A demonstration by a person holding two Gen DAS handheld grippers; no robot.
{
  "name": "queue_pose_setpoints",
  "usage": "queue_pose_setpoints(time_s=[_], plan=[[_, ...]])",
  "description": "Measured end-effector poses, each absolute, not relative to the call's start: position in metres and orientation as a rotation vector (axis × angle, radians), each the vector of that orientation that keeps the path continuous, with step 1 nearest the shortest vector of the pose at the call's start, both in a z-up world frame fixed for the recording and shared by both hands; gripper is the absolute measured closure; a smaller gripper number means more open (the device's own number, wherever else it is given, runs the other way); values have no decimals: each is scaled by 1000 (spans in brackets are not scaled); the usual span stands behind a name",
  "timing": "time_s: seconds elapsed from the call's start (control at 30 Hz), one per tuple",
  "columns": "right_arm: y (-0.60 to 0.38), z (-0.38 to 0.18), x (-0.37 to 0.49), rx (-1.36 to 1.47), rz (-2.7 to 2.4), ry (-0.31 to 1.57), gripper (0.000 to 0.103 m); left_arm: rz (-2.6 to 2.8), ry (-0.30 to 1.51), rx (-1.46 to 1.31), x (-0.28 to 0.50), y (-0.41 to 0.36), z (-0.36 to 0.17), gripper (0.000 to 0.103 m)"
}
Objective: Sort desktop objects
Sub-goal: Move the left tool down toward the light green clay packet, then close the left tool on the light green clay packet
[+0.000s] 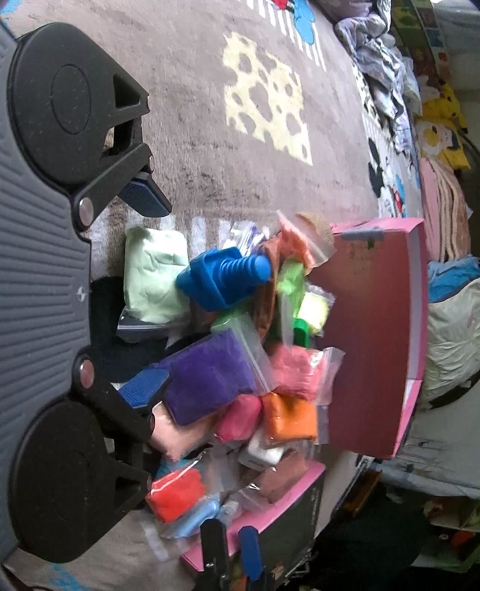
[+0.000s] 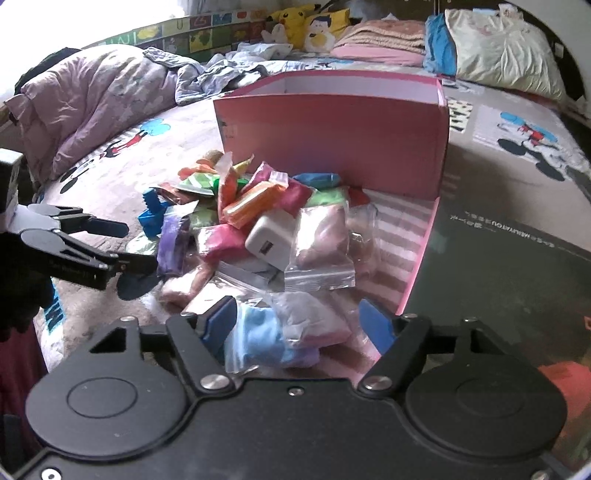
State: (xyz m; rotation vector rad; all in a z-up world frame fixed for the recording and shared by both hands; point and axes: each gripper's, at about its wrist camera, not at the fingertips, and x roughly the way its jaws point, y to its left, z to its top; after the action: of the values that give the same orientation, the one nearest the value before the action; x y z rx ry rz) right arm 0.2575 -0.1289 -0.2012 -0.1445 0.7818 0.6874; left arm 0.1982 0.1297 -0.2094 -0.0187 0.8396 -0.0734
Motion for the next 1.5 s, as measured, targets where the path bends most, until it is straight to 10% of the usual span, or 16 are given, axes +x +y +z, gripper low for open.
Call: queue_pose_setpoints(time_s=[0.43, 0.7, 0.9, 1.5], plan=[[-132, -216, 278, 4, 722, 888, 47, -102, 865, -28, 193, 130, -212, 54], [-132, -212, 256, -5, 720, 890, 63, -119, 885, -15, 171, 119, -207, 54], [-137, -212, 244, 8, 694, 878, 39, -132, 900, -5, 155, 111, -204, 36], [-138, -213, 252, 77, 726, 883, 34, -168, 902, -235, 156, 132, -207, 35]])
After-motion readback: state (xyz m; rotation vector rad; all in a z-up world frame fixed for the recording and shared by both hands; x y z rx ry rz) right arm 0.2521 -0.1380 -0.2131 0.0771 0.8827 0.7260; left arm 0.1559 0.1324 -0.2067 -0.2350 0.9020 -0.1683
